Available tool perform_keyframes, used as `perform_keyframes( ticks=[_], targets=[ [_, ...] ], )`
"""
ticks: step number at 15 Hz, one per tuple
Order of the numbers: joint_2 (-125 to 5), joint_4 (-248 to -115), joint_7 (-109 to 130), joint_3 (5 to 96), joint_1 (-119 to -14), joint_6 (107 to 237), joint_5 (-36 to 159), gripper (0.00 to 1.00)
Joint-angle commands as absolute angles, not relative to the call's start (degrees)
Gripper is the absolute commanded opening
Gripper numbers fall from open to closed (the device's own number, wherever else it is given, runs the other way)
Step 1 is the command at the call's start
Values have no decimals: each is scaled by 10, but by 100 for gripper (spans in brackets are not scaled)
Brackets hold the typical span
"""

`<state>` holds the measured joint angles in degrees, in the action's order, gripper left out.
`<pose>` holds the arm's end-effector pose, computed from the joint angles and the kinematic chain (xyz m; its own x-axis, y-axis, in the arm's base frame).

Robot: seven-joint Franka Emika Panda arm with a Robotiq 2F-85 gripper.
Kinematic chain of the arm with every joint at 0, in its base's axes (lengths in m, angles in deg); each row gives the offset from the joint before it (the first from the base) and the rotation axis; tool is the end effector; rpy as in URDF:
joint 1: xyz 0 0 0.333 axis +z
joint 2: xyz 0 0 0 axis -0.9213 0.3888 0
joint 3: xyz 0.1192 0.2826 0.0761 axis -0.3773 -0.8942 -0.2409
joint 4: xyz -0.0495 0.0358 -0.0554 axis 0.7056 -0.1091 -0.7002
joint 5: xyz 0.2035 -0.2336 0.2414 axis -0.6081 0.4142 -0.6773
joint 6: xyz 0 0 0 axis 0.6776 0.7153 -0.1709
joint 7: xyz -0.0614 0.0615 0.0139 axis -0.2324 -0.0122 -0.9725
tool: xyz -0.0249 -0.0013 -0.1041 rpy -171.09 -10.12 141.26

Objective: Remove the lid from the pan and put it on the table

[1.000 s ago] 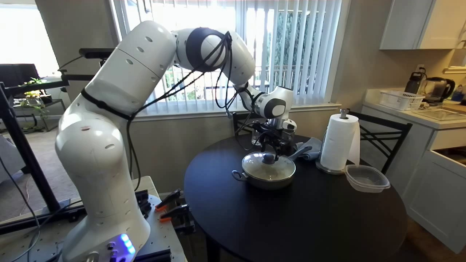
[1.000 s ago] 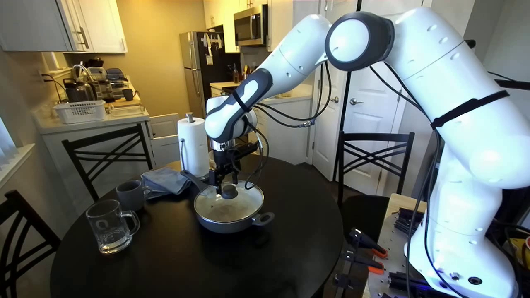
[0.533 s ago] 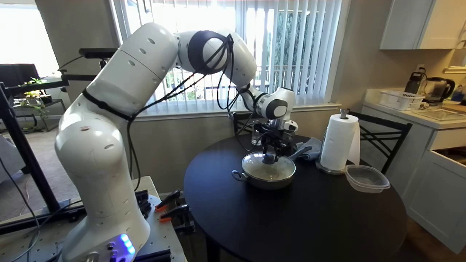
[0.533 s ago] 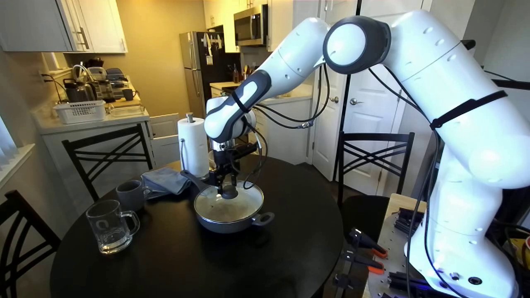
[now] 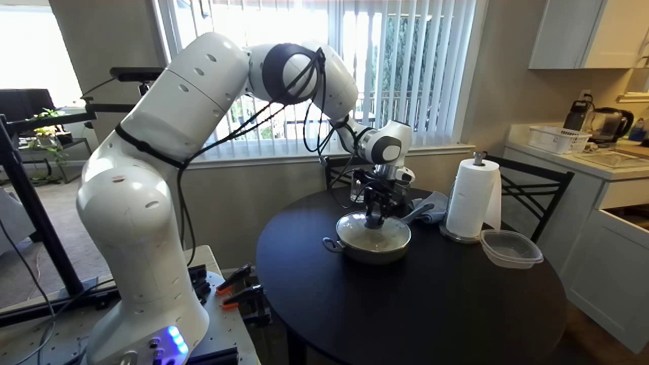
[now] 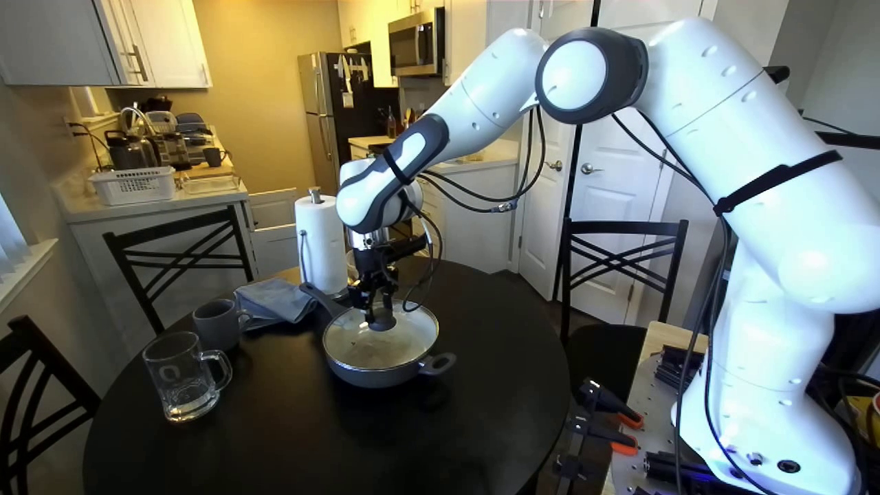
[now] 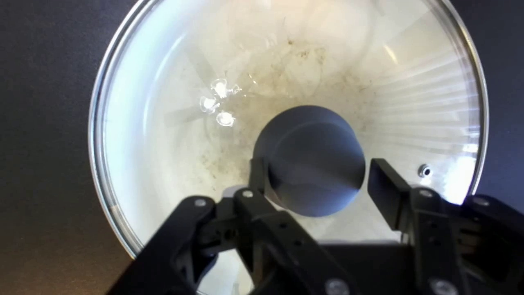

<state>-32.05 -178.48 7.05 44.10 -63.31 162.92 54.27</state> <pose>0.6817 0.0700 0.1789 0.9886 0.0373 -0.1456 0.0260 -0.9966 -0.0787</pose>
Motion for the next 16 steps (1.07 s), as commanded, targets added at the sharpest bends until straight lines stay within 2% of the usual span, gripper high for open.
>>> perform_keyframes(
  ticks=[1,3,14,15,16],
  targets=[
    [-318,-1769,82,434,-637,1593,536,95],
    [-318,-1766,82,434,-637,1583,536,100],
    [-300,-1756,79,432,-645,1590,526,100],
    [-299,-1756,79,432,-645,1591,526,96],
    [-298,-1755,79,432,-644,1592,527,74]
  ],
)
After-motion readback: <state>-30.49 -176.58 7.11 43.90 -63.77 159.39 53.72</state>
